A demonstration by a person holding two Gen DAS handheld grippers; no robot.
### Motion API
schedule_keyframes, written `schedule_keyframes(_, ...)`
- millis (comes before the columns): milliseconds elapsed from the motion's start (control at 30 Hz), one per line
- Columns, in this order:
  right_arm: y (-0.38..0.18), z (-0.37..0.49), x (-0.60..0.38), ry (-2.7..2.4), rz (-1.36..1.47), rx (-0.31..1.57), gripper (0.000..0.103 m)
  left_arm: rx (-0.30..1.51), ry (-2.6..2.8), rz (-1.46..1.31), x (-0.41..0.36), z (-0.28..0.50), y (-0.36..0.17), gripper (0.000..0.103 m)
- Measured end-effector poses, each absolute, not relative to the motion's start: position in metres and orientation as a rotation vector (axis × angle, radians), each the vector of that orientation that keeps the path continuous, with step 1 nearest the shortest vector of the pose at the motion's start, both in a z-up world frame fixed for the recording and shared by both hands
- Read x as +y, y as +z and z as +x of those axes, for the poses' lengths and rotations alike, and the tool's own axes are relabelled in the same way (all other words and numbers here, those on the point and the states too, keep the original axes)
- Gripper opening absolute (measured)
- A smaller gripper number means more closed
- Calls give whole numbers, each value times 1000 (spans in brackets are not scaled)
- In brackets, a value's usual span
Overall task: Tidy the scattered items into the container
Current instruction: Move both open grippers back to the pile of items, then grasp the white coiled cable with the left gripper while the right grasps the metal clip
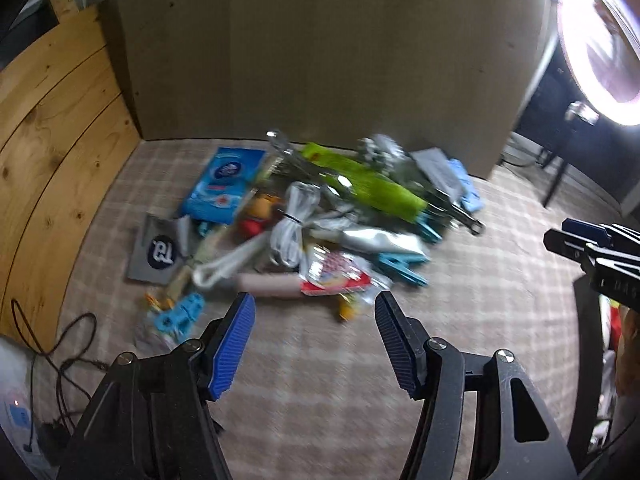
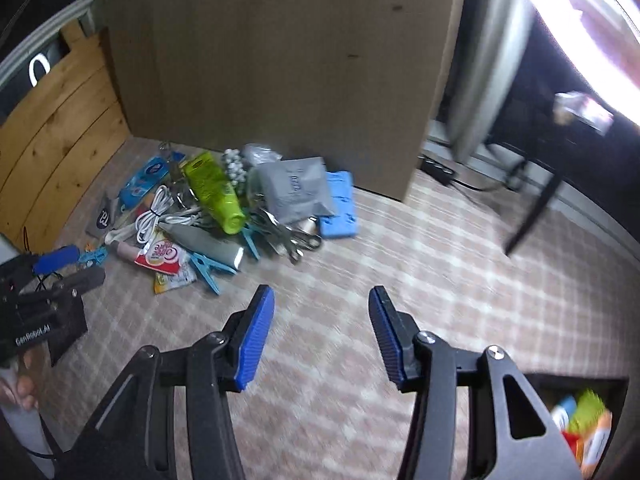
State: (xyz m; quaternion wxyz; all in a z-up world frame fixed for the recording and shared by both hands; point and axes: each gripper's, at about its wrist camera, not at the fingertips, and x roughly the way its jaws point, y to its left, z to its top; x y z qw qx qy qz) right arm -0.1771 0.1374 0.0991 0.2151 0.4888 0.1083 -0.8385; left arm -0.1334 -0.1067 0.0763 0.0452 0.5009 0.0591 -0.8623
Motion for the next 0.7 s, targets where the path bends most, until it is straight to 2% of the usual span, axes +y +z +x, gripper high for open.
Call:
schedule_keyframes(200, 78, -203, 105, -2255, 1365, 348, 49, 128, -2603, 1579, -117, -164, 56, 59)
schedule_keyframes(367, 60, -217, 86, -2204, 1366, 404, 49, 114, -2577, 1627, -123, -187, 38, 52)
schedule_keyframes(533, 49, -228, 77, -2190, 1364, 465, 49, 123, -2564, 1640, -136, -204, 29, 51)
schedule_keyframes(700, 41, -236, 71, -2178, 1369, 501, 49, 135, -2562, 1701, -142, -218, 17, 46)
